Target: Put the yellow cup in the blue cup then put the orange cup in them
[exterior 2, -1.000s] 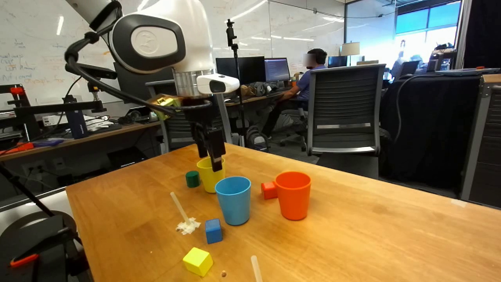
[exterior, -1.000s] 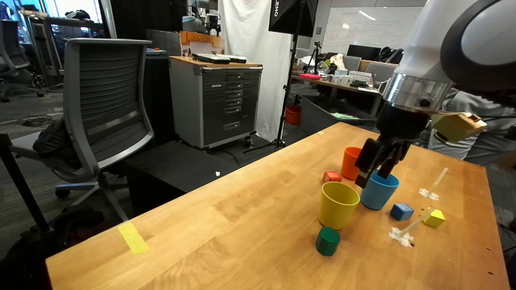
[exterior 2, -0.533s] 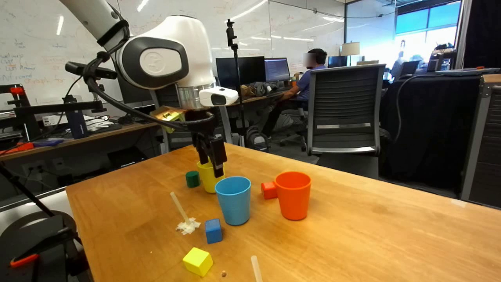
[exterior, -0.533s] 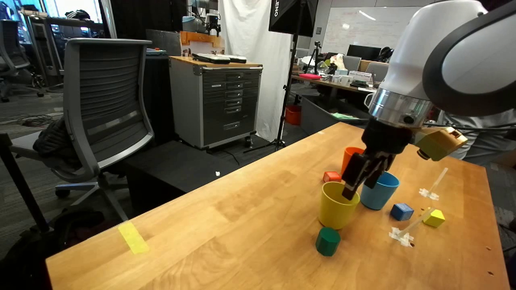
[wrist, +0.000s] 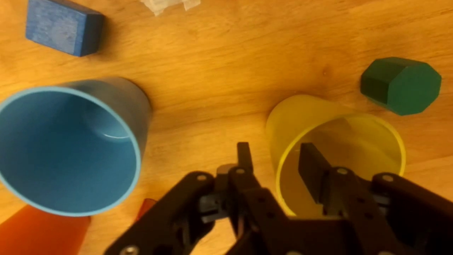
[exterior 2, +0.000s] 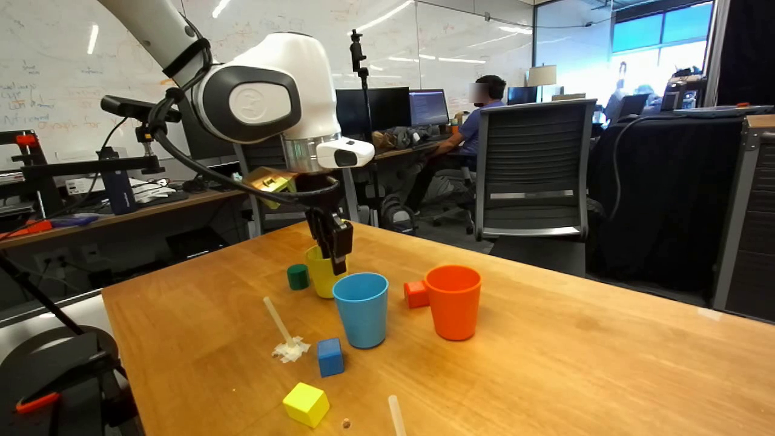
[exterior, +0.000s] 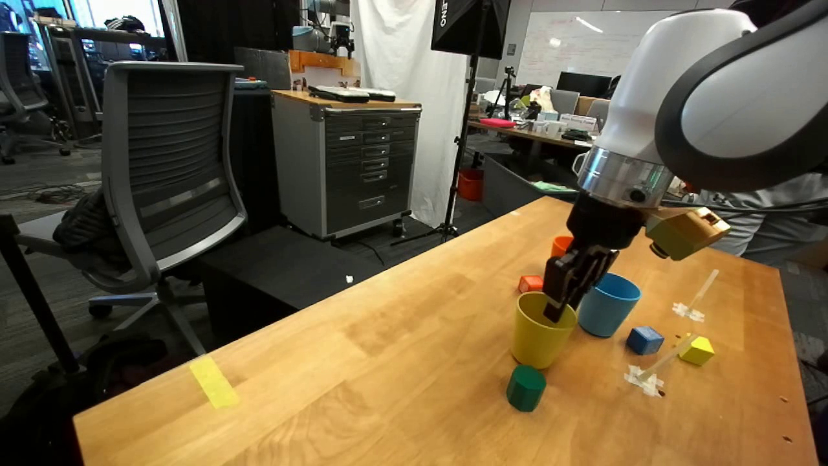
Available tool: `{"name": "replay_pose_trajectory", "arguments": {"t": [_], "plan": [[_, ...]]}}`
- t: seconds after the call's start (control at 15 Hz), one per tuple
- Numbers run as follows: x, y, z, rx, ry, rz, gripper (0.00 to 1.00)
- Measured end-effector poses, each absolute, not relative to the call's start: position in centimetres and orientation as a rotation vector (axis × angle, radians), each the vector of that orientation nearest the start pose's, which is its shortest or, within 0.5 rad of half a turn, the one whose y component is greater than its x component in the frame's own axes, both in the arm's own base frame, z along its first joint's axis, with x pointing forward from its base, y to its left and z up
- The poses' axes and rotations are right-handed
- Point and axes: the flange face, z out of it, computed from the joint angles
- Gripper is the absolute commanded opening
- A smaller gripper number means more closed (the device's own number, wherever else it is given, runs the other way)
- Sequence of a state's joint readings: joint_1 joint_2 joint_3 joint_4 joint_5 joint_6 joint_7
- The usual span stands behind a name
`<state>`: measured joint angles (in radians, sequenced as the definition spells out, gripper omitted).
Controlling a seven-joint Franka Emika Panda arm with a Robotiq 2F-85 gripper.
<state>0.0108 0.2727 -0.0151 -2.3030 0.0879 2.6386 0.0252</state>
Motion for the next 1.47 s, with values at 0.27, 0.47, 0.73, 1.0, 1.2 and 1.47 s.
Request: {"name": "replay_pose_trajectory", "arguments": {"t": [0.27,0.47,0.73,1.0,1.2,1.47], "plan": [[53.6,-0.5,23.0,-3.095,0.164,-0.09,0.01],[53.8,-0.2,23.1,-3.097,0.156,-0.102,0.07],[53.7,-0.2,23.0,-3.111,0.133,-0.09,0.07],[53.1,-0.4,23.5,-3.112,0.121,-0.001,0.06],[52.6,-1.3,26.0,-3.104,0.111,0.043,0.06],[52.1,-3.7,32.5,-3.051,0.14,-0.026,0.05]]}}
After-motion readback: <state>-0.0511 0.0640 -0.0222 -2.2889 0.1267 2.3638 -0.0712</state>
